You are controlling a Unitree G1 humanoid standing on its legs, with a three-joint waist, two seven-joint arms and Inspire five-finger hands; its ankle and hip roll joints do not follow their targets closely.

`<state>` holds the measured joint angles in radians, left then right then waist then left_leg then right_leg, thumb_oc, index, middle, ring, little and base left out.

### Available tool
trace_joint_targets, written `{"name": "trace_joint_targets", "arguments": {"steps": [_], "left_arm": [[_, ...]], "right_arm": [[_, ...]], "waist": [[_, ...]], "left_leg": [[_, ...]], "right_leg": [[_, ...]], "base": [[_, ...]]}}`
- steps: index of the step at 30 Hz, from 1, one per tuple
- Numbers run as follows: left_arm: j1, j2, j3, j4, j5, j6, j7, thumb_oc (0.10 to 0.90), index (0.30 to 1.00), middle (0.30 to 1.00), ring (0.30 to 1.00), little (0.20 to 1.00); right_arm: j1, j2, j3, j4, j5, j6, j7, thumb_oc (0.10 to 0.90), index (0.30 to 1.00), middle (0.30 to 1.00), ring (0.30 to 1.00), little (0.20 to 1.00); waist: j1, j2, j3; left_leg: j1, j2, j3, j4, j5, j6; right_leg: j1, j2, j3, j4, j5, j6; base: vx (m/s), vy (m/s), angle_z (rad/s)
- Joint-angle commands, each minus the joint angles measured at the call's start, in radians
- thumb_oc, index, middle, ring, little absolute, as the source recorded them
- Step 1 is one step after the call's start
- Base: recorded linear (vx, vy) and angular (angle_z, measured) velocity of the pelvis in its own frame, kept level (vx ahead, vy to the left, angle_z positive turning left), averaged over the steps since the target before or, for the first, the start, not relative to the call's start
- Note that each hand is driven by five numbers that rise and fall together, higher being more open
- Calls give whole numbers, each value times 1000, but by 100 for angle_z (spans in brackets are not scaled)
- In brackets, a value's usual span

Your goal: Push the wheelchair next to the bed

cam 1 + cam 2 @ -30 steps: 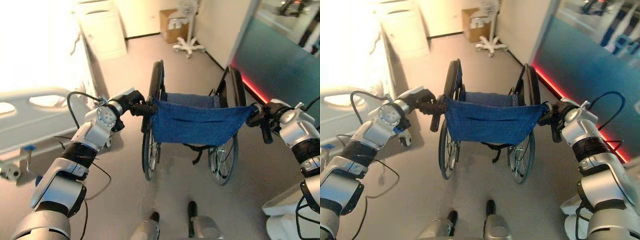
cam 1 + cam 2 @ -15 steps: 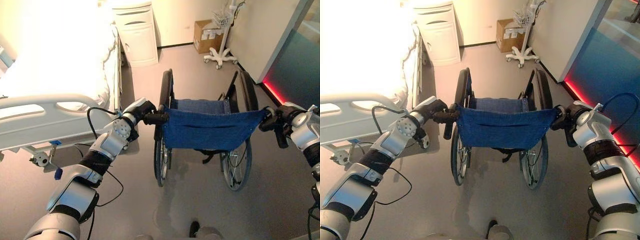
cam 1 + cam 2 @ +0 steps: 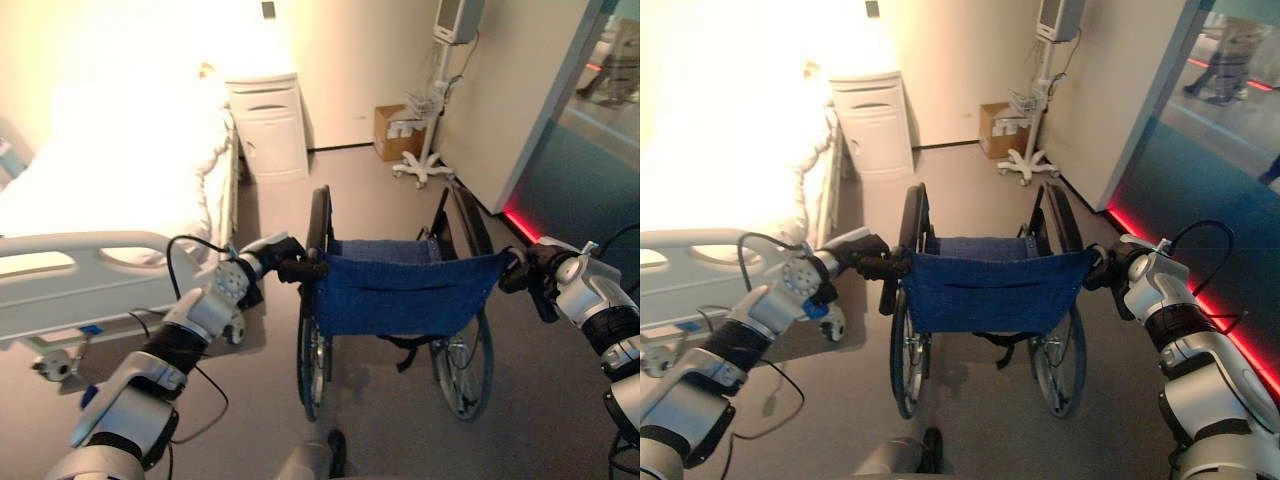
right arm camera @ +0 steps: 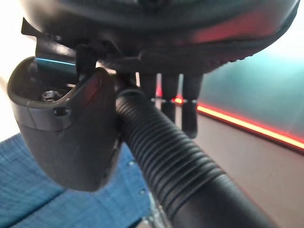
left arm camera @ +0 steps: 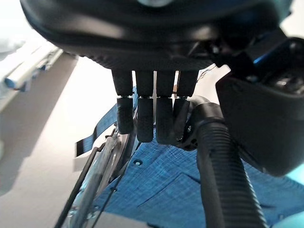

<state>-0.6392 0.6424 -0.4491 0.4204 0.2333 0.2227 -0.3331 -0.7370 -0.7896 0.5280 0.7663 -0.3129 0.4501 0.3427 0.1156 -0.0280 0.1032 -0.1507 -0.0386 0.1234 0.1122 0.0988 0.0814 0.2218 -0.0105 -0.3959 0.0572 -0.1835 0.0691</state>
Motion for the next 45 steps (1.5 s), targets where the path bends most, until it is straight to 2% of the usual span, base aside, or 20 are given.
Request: {"name": "trace_joint_targets", "arguments": {"steps": [1, 6, 10, 12, 13, 14, 16, 17, 18, 20, 25, 28, 29, 30, 31, 32, 33, 41, 43, 45], "left_arm": [[38, 20, -48, 118, 123, 48, 20, 400, 300, 300, 300, 300], [54, 0, -51, 111, 137, 46, 22, 400, 300, 300, 300, 300], [76, -17, -66, 111, 147, 38, 48, 400, 300, 300, 300, 300], [89, -28, -68, 116, 157, 27, 64, 400, 300, 300, 300, 300], [99, -31, -67, 116, 156, 20, 96, 400, 300, 300, 300, 300], [102, -31, -64, 114, 151, 18, 109, 400, 300, 300, 300, 300], [95, -24, -55, 105, 139, 8, 122, 400, 300, 300, 300, 300], [91, -23, -56, 104, 136, 7, 123, 400, 300, 300, 300, 300], [76, -24, -61, 108, 129, -1, 121, 400, 300, 300, 300, 300], [57, -30, -69, 114, 122, -12, 112, 400, 300, 300, 300, 300], [33, -56, -74, 123, 133, -11, 98, 400, 300, 300, 300, 300], [10, -58, -88, 146, 103, 13, 112, 400, 300, 300, 300, 300], [8, -56, -90, 149, 100, 15, 115, 400, 300, 300, 300, 300], [8, -56, -89, 146, 101, 27, 137, 400, 300, 300, 300, 300], [0, -54, -87, 147, 86, 37, 154, 400, 300, 300, 300, 300], [-2, -54, -86, 148, 85, 38, 155, 400, 300, 300, 300, 300], [-18, -61, -83, 156, 70, 57, 171, 400, 300, 300, 300, 300], [-32, -66, -61, 191, 29, 57, 198, 400, 300, 300, 300, 300], [-11, -75, -54, 201, 25, 50, 211, 400, 300, 300, 300, 300], [4, -79, -46, 206, 17, 36, 223, 400, 300, 300, 300, 300]], "right_arm": [[-139, 57, 144, -152, -163, -244, -25, 400, 300, 300, 300, 300], [-126, 72, 136, -131, -174, -274, -74, 400, 300, 300, 300, 300], [-85, 55, 124, -147, -171, -305, -124, 400, 300, 300, 300, 300], [-66, 47, 125, -168, -169, -296, -137, 400, 300, 300, 300, 300], [-64, 42, 128, -185, -171, -288, -138, 400, 300, 300, 300, 300], [-64, 39, 129, -192, -174, -286, -139, 400, 300, 300, 300, 300], [-65, 21, 118, -222, -178, -265, -123, 400, 300, 300, 300, 300], [-68, 16, 115, -225, -178, -263, -118, 400, 300, 300, 300, 300], [-81, -3, 109, -231, -177, -251, -94, 400, 300, 300, 300, 300], [-106, -24, 106, -236, -172, -229, -51, 400, 300, 300, 300, 300], [-146, -38, 123, -222, -161, -194, 6, 400, 300, 300, 300, 300], [-177, -36, 148, -200, -108, -178, 20, 400, 300, 300, 300, 300], [-178, -34, 150, -199, -104, -176, 24, 400, 300, 300, 300, 300], [-169, -34, 148, -196, -94, -174, 28, 400, 300, 300, 300, 300], [-163, -43, 143, -193, -90, -178, 27, 400, 300, 300, 300, 300], [-163, -43, 142, -193, -89, -179, 27, 400, 300, 300, 300, 300], [-156, -42, 135, -191, -88, -174, 12, 400, 300, 300, 300, 300], [-126, -32, 123, -207, -79, -174, -22, 400, 300, 300, 300, 300], [-118, -38, 129, -214, -80, -177, -18, 400, 300, 300, 300, 300], [-108, -37, 135, -214, -67, -167, -29, 400, 300, 300, 300, 300]], "waist": [[60, -22, 82], [83, -35, 64], [65, -35, 48], [37, -32, 53], [-7, -7, 82], [-24, -3, 95], [-62, -21, 131], [-68, -21, 137], [-85, -28, 142], [-100, -18, 140], [-118, -37, 119], [-130, -36, 118], [-133, -35, 119], [-150, -28, 124], [-162, -23, 125], [-164, -22, 125], [-173, -21, 125], [-184, -16, 115], [-193, -14, 98], [-178, -29, 99]], "left_leg": [[67, -2, -20, -65, -39, -57], [45, -34, -43, -45, -57, -26], [47, -63, -82, -37, -75, 7], [75, -71, -109, -26, -93, 11], [140, -52, -144, -25, -124, 15], [162, -53, -159, -22, -146, 16], [221, -81, -200, 5, -218, 23], [230, -83, -210, 14, -234, 23], [256, -88, -234, 32, -264, 12], [288, -68, -250, 46, -290, -3], [347, -33, -252, 85, -361, -30], [373, 21, -241, 101, -377, -62], [382, 37, -234, 102, -365, -72], [394, 104, -195, 95, -248, -113], [399, 139, -174, 81, -177, -133], [401, 141, -172, 79, -172, -135], [392, 167, -144, 69, -111, -156], [369, 174, -164, 124, -5, -180], [378, 192, -161, 193, 82, -199], [310, 185, -155, 303, 123, -200]], "right_leg": [[-40, -129, 143, 95, 182, 86], [-15, -164, 183, 204, 279, 100], [-65, -129, 271, 355, 351, 108], [-157, -134, 298, 370, 390, 107], [-333, -142, 314, 359, 403, 92], [-380, -151, 315, 367, 394, 90], [-484, -183, 321, 230, 448, 97], [-490, -186, 319, 202, 451, 100], [-502, -190, 316, 48, 428, 102], [-481, -175, 312, -75, 409, 103], [-459, -169, 325, -22, 394, 100], [-475, -170, 321, 130, 372, 106], [-478, -170, 314, 147, 367, 105], [-454, -157, 288, 134, 355, 87], [-425, -141, 268, 111, 345, 73], [-422, -140, 266, 108, 345, 72], [-394, -128, 242, 86, 326, 59], [-341, -84, 212, 79, 250, 1], [-327, -69, 201, 73, 234, -22], [-284, -65, 199, 71, 207, -46]], "base": [[180, 128, 28], [187, 127, 23], [227, 97, 34], [294, 15, 46], [305, -23, 42], [344, -46, 34], [384, -137, 29], [567, -222, 35], [487, -185, 35], [482, -178, 71], [476, -296, 107], [342, -265, 78], [375, -267, 73], [447, -336, 43], [391, -302, 39], [290, -264, 76], [175, -178, 86], [261, -188, 29], [267, -102, 8], [287, -127, 11]]}}
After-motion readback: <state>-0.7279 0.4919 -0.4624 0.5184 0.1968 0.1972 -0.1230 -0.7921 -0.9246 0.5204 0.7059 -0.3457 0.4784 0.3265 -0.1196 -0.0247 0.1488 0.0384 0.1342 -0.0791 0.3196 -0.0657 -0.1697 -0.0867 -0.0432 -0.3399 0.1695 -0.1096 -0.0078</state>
